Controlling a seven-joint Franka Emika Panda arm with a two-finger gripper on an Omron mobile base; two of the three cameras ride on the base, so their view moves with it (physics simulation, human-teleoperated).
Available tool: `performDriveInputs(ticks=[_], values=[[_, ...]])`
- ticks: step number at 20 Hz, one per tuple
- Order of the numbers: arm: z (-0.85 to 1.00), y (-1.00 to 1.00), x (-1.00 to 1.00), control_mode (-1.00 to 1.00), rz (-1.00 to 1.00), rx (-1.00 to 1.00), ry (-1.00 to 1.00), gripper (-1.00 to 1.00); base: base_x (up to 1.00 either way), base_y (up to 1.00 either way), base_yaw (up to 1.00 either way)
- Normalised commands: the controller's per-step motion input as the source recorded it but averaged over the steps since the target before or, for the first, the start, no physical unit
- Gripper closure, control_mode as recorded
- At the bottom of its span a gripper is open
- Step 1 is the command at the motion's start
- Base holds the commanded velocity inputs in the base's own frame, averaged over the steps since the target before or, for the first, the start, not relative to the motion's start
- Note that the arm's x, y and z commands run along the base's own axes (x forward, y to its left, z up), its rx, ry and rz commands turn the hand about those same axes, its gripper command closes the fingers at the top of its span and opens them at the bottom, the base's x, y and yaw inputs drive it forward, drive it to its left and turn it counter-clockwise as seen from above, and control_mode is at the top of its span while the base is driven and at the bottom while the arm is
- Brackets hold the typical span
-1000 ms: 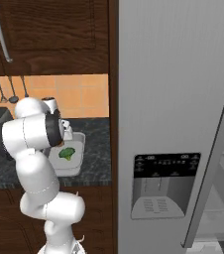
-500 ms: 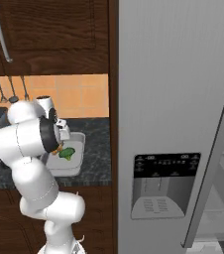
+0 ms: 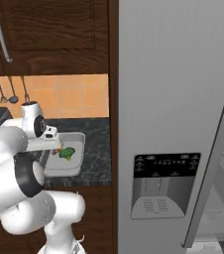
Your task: Place one broccoli and one chicken drumstick in each tupperware on the nearby counter, to pack two identical lunches.
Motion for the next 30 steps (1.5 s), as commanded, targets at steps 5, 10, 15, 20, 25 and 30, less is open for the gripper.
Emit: performDriveInputs(ticks=[5, 10, 15, 20, 25, 30], values=[[0.05, -0.51, -1.00, -1.00, 0.00, 0.03, 0.00, -1.00, 0.00, 0.00, 0.00], [0.50, -0.73, -0.75, -1.00, 0.00, 0.03, 0.02, -1.00, 0.00, 0.00, 0.00], [0.71, -0.68, -0.91, -1.00, -0.05, 0.07, 0.00, -1.00, 0.00, 0.00, 0.00], [0.92, -0.34, -0.72, -1.00, -0.07, 0.06, -0.05, -1.00, 0.00, 0.00, 0.00], [0.86, -0.01, -0.49, -1.00, -0.14, 0.01, -0.14, -1.00, 0.00, 0.00, 0.00], [0.42, 0.00, -0.81, -1.00, 0.00, 0.00, -0.24, -1.00, 0.00, 0.00, 0.00]])
